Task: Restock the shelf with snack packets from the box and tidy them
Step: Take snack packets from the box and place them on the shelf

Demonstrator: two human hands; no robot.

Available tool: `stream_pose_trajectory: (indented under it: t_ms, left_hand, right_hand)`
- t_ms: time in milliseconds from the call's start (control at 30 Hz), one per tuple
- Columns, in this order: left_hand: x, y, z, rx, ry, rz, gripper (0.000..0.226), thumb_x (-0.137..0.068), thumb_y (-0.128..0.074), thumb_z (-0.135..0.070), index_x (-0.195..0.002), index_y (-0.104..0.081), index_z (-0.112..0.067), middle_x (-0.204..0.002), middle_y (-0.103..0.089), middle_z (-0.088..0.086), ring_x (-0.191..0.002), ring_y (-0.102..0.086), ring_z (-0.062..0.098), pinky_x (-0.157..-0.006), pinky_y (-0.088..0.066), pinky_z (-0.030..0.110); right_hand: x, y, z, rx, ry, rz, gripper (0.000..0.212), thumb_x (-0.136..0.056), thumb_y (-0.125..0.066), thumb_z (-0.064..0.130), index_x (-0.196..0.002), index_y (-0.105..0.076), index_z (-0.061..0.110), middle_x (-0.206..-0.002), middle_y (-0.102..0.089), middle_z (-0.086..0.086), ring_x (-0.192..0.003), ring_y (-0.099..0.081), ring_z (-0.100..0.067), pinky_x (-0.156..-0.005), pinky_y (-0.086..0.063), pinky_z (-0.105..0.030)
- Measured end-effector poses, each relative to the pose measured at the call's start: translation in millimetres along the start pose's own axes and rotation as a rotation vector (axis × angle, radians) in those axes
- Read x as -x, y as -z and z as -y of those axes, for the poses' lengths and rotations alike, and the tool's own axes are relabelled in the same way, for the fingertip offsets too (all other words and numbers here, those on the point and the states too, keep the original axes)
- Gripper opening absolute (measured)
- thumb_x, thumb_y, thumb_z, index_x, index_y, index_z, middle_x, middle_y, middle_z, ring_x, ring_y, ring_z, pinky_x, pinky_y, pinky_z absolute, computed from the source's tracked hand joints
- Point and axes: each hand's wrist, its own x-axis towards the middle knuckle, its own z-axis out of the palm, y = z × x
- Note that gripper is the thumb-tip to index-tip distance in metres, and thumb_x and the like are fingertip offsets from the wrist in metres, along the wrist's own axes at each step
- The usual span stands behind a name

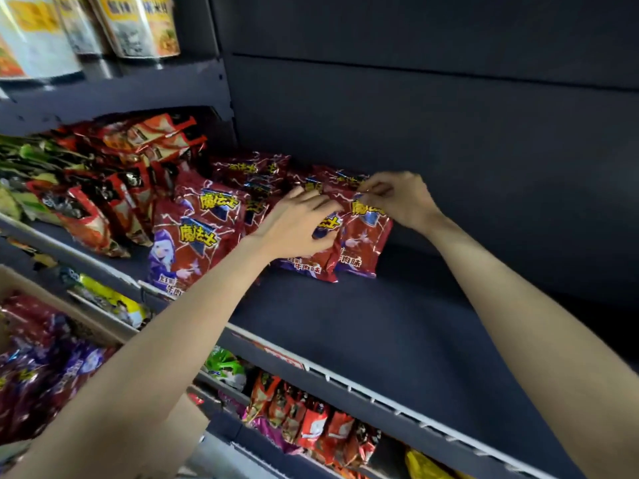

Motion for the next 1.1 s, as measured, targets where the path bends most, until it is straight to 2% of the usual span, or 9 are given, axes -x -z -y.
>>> stream_pose_trajectory:
  t_ms: [167,367,500,600,700,767,833,1000,1100]
  left_hand:
    - [2,1,9,-0.035,-0.017,-0.056,0.047,-0.083,-0.047,-0.042,-0.116,-0.059,-0.011,-0.103,-0.066,0.005,-0.094,-0.059,0.023,-0.085,-0.042,0.035]
    - [3,-33,10,-0.076,0.103,0.111,0.065,-0.091,-0.035,-0.051,-0.141,-0.039,-0.01,-0.132,-0.05,0.008,-0.12,-0.044,0.024,-0.107,-0.027,0.05]
    - [6,-29,3,-0.078,0.131,0.023,0.059,-0.092,-0.037,-0.047,-0.138,-0.044,-0.01,-0.135,-0.051,0.006,-0.124,-0.041,0.022,-0.107,-0.031,0.047]
    - [27,-1,-10,0.009,0.105,-0.208,0.041,-0.096,-0.042,-0.036,-0.126,-0.056,-0.012,-0.12,-0.061,0.003,-0.11,-0.052,0.019,-0.092,-0.04,0.035]
    - [75,43,-19,0.015,0.09,-0.395,0.022,-0.092,-0.051,-0.025,-0.095,-0.07,-0.014,-0.074,-0.066,-0.003,-0.07,-0.06,0.016,-0.062,-0.044,0.027]
    - [117,72,-18,-0.002,0.141,-0.414,0.019,-0.089,-0.055,-0.021,-0.081,-0.071,-0.016,-0.056,-0.059,-0.007,-0.053,-0.056,0.013,-0.047,-0.043,0.028]
    - [165,98,-13,0.007,0.238,-0.361,0.02,-0.089,-0.057,-0.024,-0.078,-0.071,-0.017,-0.052,-0.058,-0.009,-0.046,-0.055,0.011,-0.042,-0.043,0.026]
    - [303,143,26,0.168,0.794,0.049,0.036,-0.08,-0.043,-0.056,-0.095,-0.068,-0.033,-0.069,-0.064,-0.015,-0.06,-0.057,-0.001,-0.061,-0.048,0.024]
    - [391,151,50,0.363,0.988,0.15,0.016,-0.084,-0.059,-0.053,-0.096,-0.063,-0.044,-0.078,-0.068,-0.014,-0.069,-0.059,-0.008,-0.069,-0.048,0.027]
  right_hand:
    - [-15,-22,10,-0.072,0.011,0.01,0.019,-0.078,-0.077,0.027,-0.095,-0.069,0.021,-0.091,-0.066,0.008,-0.087,-0.062,-0.003,-0.078,-0.047,-0.014]
    - [0,-23,-12,-0.015,0.048,-0.121,0.018,-0.09,-0.064,0.015,-0.107,-0.07,0.013,-0.105,-0.07,0.001,-0.094,-0.065,-0.01,-0.091,-0.052,-0.03]
    - [24,-23,-7,0.059,0.223,-0.23,0.021,-0.089,-0.062,0.012,-0.108,-0.069,0.015,-0.106,-0.069,0.0,-0.099,-0.064,-0.014,-0.088,-0.052,-0.037]
    - [50,-30,16,0.193,0.378,-0.335,0.019,-0.089,-0.058,0.018,-0.106,-0.069,0.016,-0.101,-0.069,0.0,-0.096,-0.06,-0.02,-0.087,-0.045,-0.032]
    - [78,-45,52,0.3,0.638,-0.379,0.018,-0.092,-0.055,0.018,-0.099,-0.07,0.012,-0.088,-0.069,-0.001,-0.082,-0.061,-0.021,-0.075,-0.042,-0.029]
    - [94,-64,80,0.274,0.79,-0.327,0.017,-0.092,-0.055,0.016,-0.095,-0.071,0.011,-0.08,-0.069,0.0,-0.072,-0.062,-0.019,-0.06,-0.047,-0.029]
    - [106,-88,112,0.237,0.873,-0.199,0.019,-0.093,-0.052,0.018,-0.093,-0.07,0.012,-0.073,-0.067,0.001,-0.065,-0.063,-0.018,-0.05,-0.047,-0.029]
    - [122,-166,189,0.118,0.938,0.201,0.026,-0.089,-0.043,0.025,-0.092,-0.067,0.017,-0.075,-0.065,0.004,-0.066,-0.064,-0.02,-0.045,-0.048,-0.032]
    - [124,-223,222,0.106,0.922,0.394,0.018,-0.091,-0.051,0.02,-0.097,-0.067,0.018,-0.084,-0.067,0.003,-0.074,-0.065,-0.02,-0.052,-0.052,-0.036]
